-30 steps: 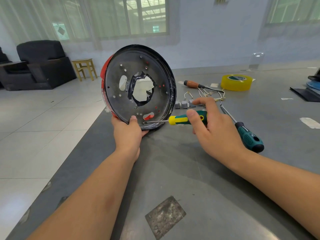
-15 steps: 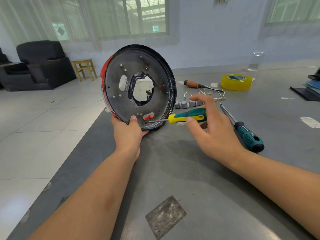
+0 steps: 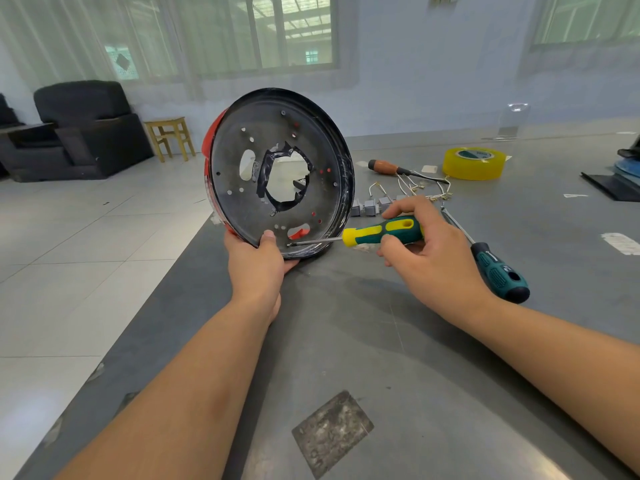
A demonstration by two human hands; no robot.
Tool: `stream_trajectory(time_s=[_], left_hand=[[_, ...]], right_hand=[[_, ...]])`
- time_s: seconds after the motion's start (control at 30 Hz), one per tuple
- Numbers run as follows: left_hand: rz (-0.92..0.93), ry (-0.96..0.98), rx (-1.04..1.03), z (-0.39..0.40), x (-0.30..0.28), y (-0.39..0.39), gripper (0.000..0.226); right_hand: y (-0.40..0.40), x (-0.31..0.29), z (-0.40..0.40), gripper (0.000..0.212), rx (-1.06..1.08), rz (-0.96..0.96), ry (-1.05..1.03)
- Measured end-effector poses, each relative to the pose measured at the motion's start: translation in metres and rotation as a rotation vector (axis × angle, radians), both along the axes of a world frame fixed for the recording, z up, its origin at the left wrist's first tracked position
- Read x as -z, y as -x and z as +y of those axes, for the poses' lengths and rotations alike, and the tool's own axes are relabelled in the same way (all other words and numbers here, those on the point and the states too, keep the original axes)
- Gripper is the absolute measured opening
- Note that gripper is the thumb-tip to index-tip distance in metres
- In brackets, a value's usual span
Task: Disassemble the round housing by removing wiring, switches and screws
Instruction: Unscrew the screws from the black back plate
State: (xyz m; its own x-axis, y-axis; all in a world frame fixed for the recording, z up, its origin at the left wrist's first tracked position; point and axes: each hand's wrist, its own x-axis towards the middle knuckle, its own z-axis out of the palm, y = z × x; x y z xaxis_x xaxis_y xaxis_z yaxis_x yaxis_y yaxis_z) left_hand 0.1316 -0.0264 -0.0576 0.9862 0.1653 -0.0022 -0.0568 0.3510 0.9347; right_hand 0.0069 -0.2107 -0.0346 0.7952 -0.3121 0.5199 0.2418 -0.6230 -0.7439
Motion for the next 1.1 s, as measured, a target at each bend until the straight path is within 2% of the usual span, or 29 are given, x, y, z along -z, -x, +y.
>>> stream_trajectory(time_s=[0.23,0.6,0.83,1.1], left_hand=[[-0.012,0.017,0.014,0.0,0.0,0.0,0.046],[0.003,0.047,0.008,0.001,0.0,-0.002,0.043],[0.015,0.075,0.003,0.001,-0.001,-0.001,0.042],[0.042,0.098,-0.004,0.003,-0.003,-0.001,0.043]], right_hand=[[-0.003,0.002,-0.005,0.036,-0.003,0.01,-0.107],[-0.001,-0.001,-0.003,0.028,-0.011,0.018,-0.163],[-0.008,0.002,-0.012,0.027,-0.001,0.003,-0.302],[-0.011,0.004,-0.018,0.014,0.071,0.027,-0.349]])
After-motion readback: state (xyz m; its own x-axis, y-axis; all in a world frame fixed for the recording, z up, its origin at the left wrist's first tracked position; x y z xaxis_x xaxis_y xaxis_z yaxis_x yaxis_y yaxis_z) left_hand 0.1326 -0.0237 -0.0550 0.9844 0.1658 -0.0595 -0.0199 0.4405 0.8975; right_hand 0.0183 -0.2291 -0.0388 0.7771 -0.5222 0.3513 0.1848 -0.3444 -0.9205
